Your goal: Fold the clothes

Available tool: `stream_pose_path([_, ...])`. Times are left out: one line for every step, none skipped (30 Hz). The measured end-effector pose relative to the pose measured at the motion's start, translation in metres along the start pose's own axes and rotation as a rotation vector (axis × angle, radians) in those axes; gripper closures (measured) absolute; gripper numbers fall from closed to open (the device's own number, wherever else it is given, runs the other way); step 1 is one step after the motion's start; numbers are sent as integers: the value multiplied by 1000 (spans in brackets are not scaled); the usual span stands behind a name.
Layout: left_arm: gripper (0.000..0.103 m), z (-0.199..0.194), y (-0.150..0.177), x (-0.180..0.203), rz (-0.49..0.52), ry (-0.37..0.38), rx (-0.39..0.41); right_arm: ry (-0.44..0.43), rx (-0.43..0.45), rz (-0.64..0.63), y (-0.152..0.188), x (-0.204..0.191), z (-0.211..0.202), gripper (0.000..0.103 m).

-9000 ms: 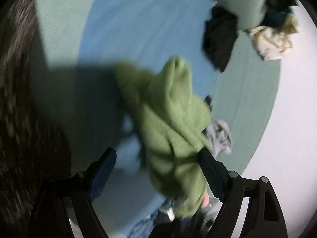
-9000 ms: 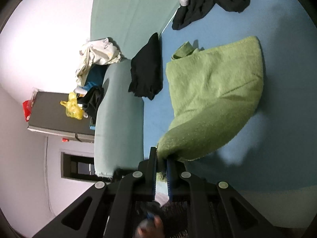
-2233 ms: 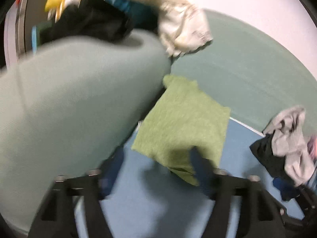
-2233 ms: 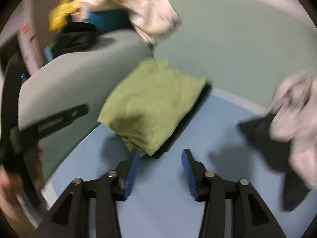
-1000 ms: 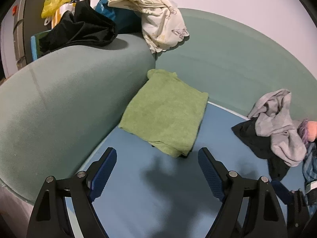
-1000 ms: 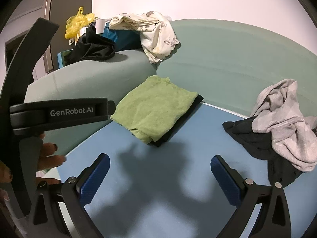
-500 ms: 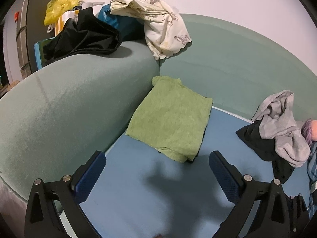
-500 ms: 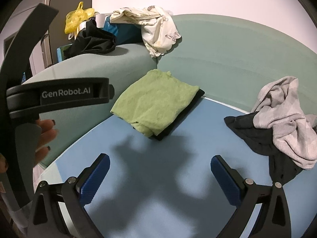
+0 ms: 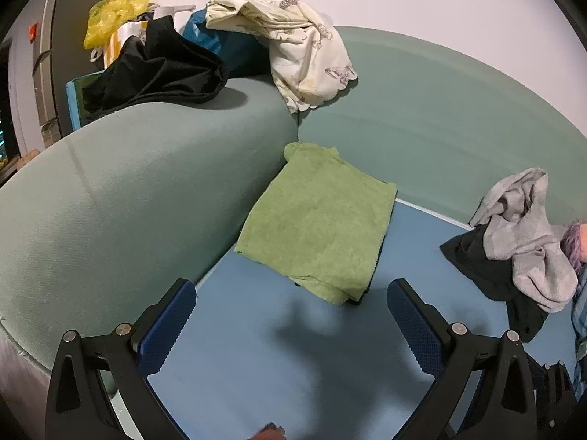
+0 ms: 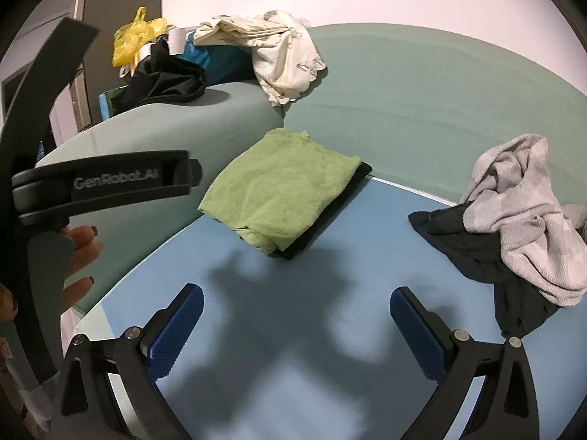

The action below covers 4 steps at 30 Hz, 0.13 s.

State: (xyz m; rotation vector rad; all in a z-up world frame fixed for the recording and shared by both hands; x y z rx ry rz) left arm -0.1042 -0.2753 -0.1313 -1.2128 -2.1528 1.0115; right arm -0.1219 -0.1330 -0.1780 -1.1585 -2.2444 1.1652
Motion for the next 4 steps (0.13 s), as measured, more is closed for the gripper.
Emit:
stream_pose_path([0,0,-1,-1,-5,2,-1,-2,0,8,0,1,0,0])
stream_pose_path([0,1,-1,-1,-8,6,-5,-4,0,14,-1,2,0,0])
stream_pose_path([0,1,-2,-1,-10,8,-8,-5,-1,20,-1,3,0,0])
stream_pose_path([0,2,-2,-2,-10,3,-10,-6,-2,25,-1,4,0,0])
Point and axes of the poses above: each gripper's, at about its wrist camera, not at the fingertips, and z roughly the way its jaws point, x to its right, y to its underside, the point moved 5 cm from there along z, roughly the way its jaws point
